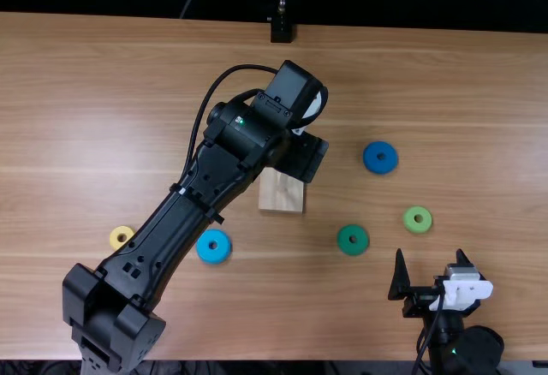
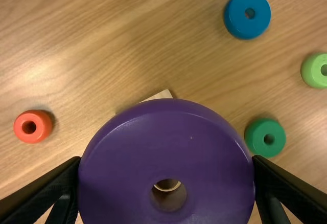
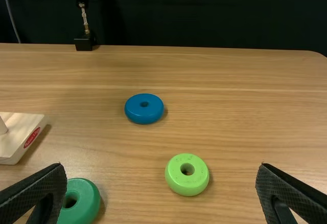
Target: Build the Hanoi tower: stack the rings onto the peg from bottom to top in this color order: purple, dark blue, light blue, dark green, light green, yellow, orange.
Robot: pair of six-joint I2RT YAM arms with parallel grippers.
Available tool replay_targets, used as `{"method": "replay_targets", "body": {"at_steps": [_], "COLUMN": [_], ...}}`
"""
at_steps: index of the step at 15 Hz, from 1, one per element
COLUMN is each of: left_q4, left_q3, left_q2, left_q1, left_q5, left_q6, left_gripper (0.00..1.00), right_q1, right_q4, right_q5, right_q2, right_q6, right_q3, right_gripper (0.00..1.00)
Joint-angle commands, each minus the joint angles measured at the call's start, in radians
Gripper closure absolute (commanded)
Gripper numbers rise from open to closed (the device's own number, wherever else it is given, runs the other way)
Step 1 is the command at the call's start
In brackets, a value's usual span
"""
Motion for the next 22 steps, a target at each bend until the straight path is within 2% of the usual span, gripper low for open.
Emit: {"method": "replay_targets", "body": {"at_steps": [1, 13, 14, 16, 17, 18, 22], "left_q4": [0.003, 0.008, 0.008, 0.008, 0.008, 0.008, 0.008], "left_q3": [0.025, -0.144, -0.144, -0.143, -0.141, -0.141, -0.141], "left_q2": [0.019, 0.021, 0.021, 0.032, 0.041, 0.042, 0.041], "left_q1": [-0.005, 0.002, 0.002, 0.002, 0.002, 0.002, 0.005], "left_q5": [0.004, 0.017, 0.017, 0.02, 0.02, 0.02, 0.02], "left_q6": [-0.002, -0.002, -0.002, 0.001, 0.001, 0.001, 0.001], "left_gripper": [1.0, 1.0, 0.87, 0.37, 0.16, 0.0, 0.0], "right_q1": [-0.013, -0.013, -0.013, -0.013, -0.013, -0.013, -0.013], "right_q4": [-0.07, -0.07, -0.07, -0.07, -0.07, -0.07, -0.07], "right_q5": [0.002, 0.002, 0.002, 0.002, 0.002, 0.002, 0.002], "right_q2": [-0.013, -0.013, -0.013, -0.013, -0.013, -0.013, -0.013], "right_q6": [-0.003, -0.001, -0.003, -0.001, -0.001, -0.003, -0.003], "right_q3": [-0.062, -0.062, -0.062, -0.062, -0.062, -0.062, -0.062], "right_gripper": [0.0, 0.0, 0.0, 0.0, 0.0, 0.0, 0.0]}}
